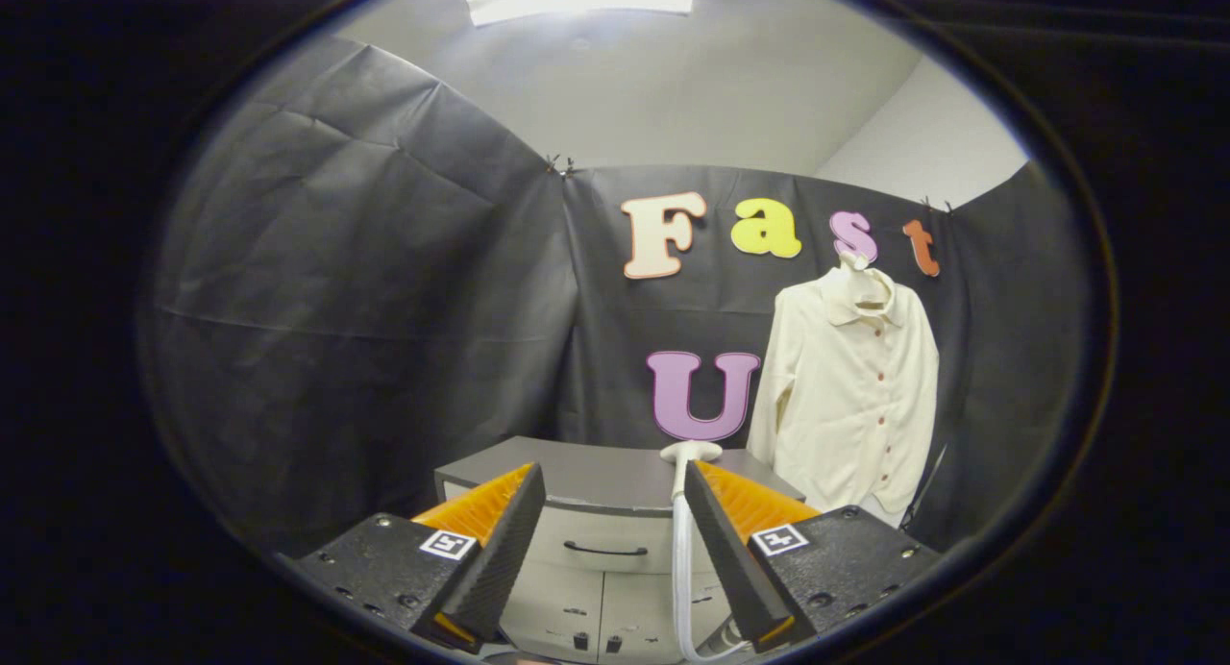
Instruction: Iron the clothes twice with a garment steamer, once on the left side and once on the right side.
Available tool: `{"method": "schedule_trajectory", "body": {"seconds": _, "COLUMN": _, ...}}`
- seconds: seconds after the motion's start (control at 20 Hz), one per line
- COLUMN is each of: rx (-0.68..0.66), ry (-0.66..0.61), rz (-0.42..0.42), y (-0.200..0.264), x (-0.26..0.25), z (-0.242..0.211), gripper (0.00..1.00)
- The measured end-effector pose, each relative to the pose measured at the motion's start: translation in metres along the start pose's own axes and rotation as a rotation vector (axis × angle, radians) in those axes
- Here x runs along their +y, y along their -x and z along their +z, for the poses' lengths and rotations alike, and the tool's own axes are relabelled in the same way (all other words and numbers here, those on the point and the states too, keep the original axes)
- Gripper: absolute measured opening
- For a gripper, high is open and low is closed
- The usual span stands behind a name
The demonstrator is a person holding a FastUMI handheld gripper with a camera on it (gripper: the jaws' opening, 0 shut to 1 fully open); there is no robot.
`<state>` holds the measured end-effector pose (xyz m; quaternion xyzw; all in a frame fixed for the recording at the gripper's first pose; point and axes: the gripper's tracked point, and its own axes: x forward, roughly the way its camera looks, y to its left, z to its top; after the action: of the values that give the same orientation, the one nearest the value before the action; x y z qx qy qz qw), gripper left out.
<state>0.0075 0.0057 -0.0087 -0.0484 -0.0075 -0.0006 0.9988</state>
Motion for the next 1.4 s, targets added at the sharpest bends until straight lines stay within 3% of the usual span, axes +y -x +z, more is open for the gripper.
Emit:
{"method": "schedule_trajectory", "body": {"seconds": 0.6, "rx": 0.018, "ry": 0.053, "rz": -0.015, "y": -0.024, "x": -0.006, "z": -0.012, "gripper": 0.89}}
{"method": "schedule_trajectory", "body": {"seconds": 1.15, "rx": 0.071, "ry": 0.023, "rz": -0.054, "y": -0.094, "x": -0.031, "z": -0.038, "gripper": 0.89}}
{"method": "schedule_trajectory", "body": {"seconds": 1.4, "rx": 0.120, "ry": -0.009, "rz": -0.088, "y": -0.131, "x": -0.051, "z": -0.060, "gripper": 0.83}}
